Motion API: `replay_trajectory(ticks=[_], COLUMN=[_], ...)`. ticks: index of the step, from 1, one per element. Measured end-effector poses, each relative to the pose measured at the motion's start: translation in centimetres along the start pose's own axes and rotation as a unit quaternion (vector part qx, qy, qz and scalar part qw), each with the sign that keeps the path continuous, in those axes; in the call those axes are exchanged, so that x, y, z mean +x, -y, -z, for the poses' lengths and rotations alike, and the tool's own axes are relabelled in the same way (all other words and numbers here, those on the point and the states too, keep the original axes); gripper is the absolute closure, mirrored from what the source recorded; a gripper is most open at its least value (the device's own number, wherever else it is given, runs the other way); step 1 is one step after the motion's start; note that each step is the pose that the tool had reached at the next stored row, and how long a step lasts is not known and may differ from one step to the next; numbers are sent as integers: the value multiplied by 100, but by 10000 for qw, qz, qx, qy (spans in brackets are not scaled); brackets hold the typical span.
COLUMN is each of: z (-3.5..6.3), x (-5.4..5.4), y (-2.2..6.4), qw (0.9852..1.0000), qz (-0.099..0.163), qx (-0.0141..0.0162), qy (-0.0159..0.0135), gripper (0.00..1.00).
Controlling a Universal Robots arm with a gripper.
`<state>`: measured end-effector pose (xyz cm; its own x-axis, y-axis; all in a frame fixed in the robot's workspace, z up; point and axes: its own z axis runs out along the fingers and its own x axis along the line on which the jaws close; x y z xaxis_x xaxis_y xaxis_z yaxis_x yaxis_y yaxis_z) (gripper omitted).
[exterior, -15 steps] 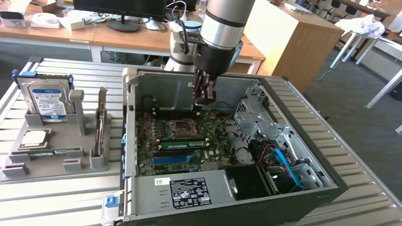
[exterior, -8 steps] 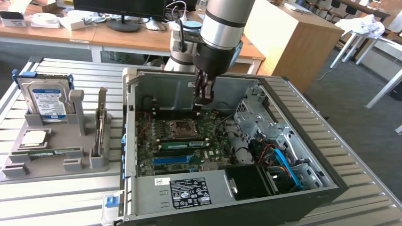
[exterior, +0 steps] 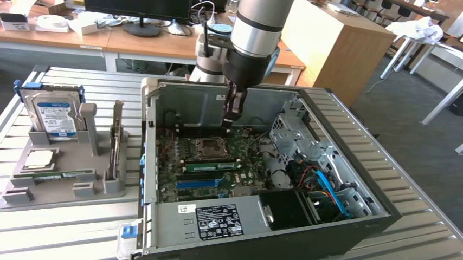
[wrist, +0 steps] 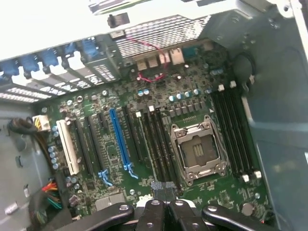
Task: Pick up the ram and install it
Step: 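Press down the ram until it locks into place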
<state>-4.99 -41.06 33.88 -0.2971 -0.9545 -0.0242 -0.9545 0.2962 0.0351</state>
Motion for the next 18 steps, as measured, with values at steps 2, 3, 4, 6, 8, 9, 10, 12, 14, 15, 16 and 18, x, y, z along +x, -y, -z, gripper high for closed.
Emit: replay_trajectory(ticks=[2, 3, 4, 6, 8, 9, 10, 12, 14, 15, 16, 18], z=[-1, -1, -2, -3, -4, -5, -5, -6, -8, -9, -9, -11], x=[0, 0, 0, 0, 0, 0, 0, 0, 0, 0, 0, 0], y=[0, 0, 0, 0, 0, 0, 0, 0, 0, 0, 0, 0], qw=[9999, 9997, 9995, 9988, 9977, 9971, 9964, 9948, 9929, 9917, 9906, 9882], qz=[-160, -248, -331, -499, -675, -759, -845, -1018, -1191, -1283, -1367, -1532], qx=[4, 6, 8, 12, 17, 19, 21, 25, 29, 31, 33, 37], qy=[6, 9, 12, 17, 24, 27, 30, 35, 42, 45, 48, 54], gripper=[90, 90, 90, 90, 90, 90, 90, 90, 90, 90, 90, 90])
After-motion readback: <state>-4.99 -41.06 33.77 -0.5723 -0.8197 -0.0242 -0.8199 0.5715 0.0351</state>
